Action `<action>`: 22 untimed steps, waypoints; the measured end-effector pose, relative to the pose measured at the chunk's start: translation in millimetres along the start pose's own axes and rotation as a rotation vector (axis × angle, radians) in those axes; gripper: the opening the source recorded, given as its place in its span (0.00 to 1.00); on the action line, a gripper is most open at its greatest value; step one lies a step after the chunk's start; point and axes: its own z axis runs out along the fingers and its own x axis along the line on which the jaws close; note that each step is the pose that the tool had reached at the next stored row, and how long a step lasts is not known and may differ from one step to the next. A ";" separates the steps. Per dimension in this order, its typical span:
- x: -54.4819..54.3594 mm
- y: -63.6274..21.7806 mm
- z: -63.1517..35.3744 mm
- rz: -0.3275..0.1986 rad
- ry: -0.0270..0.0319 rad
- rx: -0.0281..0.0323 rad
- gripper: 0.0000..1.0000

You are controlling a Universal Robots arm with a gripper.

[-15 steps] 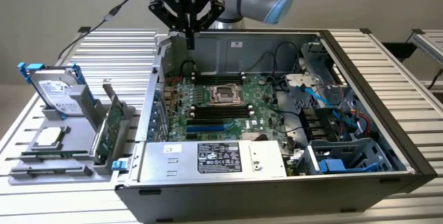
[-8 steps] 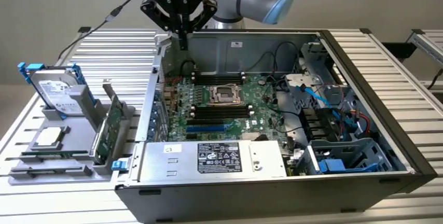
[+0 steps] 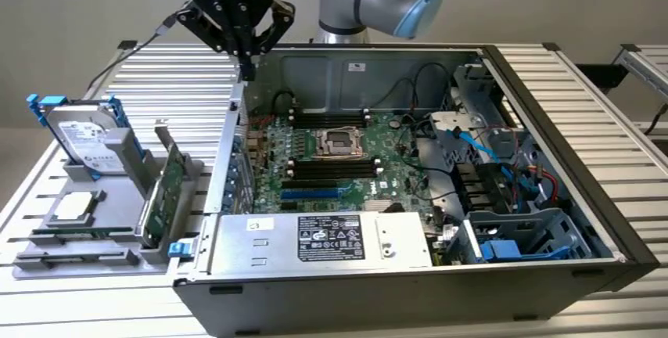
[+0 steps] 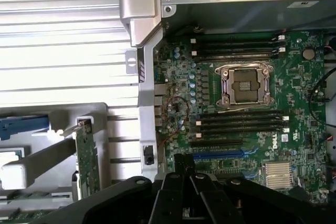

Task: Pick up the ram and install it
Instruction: 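Reach for the ram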

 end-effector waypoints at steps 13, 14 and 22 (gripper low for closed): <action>58.0 -20.0 5.3 0.000 -0.0001 -0.0001 0.11; 62.5 -21.8 5.5 0.000 -0.0001 -0.0001 0.11; 97.8 -36.3 6.8 0.000 -0.0001 -0.0001 0.11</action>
